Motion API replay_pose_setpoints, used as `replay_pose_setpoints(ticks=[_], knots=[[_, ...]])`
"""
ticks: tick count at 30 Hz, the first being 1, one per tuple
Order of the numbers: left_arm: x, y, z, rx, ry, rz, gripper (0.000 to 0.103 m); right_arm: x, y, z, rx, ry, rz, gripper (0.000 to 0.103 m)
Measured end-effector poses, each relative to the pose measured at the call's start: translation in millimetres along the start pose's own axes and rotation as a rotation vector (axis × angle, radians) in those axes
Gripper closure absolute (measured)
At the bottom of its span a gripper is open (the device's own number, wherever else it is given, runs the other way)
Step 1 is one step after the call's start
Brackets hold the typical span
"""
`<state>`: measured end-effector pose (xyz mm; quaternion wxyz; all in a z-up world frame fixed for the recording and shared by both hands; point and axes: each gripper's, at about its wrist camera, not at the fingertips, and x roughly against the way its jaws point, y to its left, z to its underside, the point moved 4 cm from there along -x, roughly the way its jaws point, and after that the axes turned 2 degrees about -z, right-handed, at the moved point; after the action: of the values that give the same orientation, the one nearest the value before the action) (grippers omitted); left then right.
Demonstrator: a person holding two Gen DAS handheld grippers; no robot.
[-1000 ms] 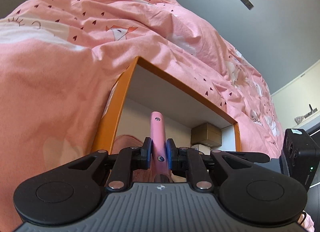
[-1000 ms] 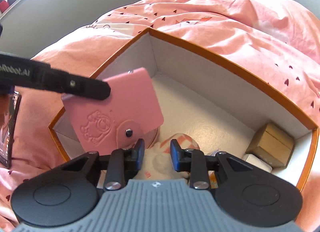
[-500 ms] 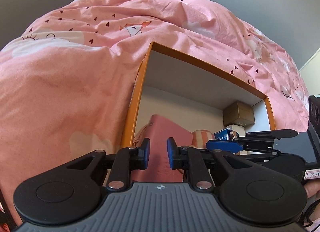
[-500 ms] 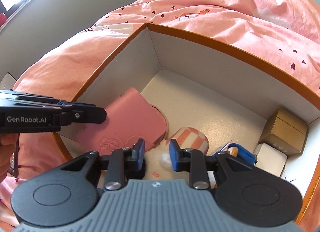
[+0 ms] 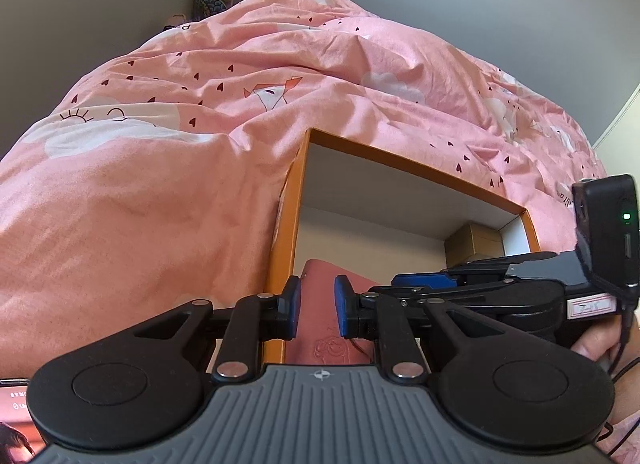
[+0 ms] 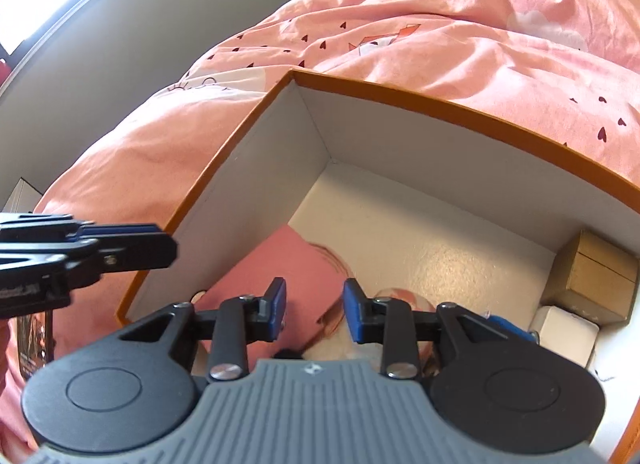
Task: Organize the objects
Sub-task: 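Lower the pouch into the box with the right gripper while the left lowers the wallet, then open the left gripper to release the wallet inside the box, then withdraw both grippers toward the dark grey gift box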
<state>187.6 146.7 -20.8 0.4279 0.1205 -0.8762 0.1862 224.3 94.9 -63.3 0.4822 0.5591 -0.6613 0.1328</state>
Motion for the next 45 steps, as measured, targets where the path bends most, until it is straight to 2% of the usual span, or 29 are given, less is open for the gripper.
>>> replay_pose_setpoints(ticks=[3,6,10,13,16,19,23,26,29,33,38,41,45], knots=[[4.7,4.0,-4.0,0.003,-0.023,-0.005,0.083,-12.5,-8.4,-5.6,-0.034,0.020,-0.007,0.069],[7.4,6.1,-7.2,0.010,-0.030,0.018,0.083,-22.5,-10.3,-9.3,-0.022,0.031,-0.025,0.080],[6.4,7.8,-9.9,0.011,-0.035,0.027,0.082,-30.6,-2.2,-14.7,0.062,0.041,-0.049,0.081],[4.7,8.3,-10.6,0.014,-0.033,0.035,0.082,-34.7,9.7,-16.4,0.156,0.086,-0.084,0.082],[3.0,7.7,-9.1,0.007,-0.028,0.036,0.083,-36.3,21.6,-13.6,0.271,0.117,-0.044,0.082],[3.6,4.7,-6.0,-0.014,-0.029,0.038,0.083,-35.7,23.6,-13.9,0.277,0.115,-0.026,0.082],[15.6,-3.9,-0.8,-0.058,-0.059,0.053,0.082,-23.7,21.5,-14.0,0.225,0.082,-0.005,0.079],[29.1,-15.1,5.7,-0.103,-0.080,0.080,0.080,0.3,23.9,-8.8,0.206,0.029,0.013,0.079],[44.1,-27.0,17.0,-0.150,-0.104,0.094,0.076,28.7,28.3,3.3,0.179,-0.025,0.049,0.078],[61.6,-37.9,36.8,-0.201,-0.111,0.117,0.076,71.3,33.7,30.2,0.123,-0.122,0.082,0.071],[66.8,-45.5,67.6,-0.253,-0.036,0.173,0.075,110.8,36.9,74.9,0.021,-0.202,0.115,0.063],[57.4,-49.5,91.9,-0.276,0.058,0.234,0.075,124.4,35.8,105.7,-0.051,-0.229,0.176,0.056],[35.8,-58.3,124.2,-0.302,0.196,0.275,0.072,131.8,33.2,147.2,-0.121,-0.228,0.272,0.056]])
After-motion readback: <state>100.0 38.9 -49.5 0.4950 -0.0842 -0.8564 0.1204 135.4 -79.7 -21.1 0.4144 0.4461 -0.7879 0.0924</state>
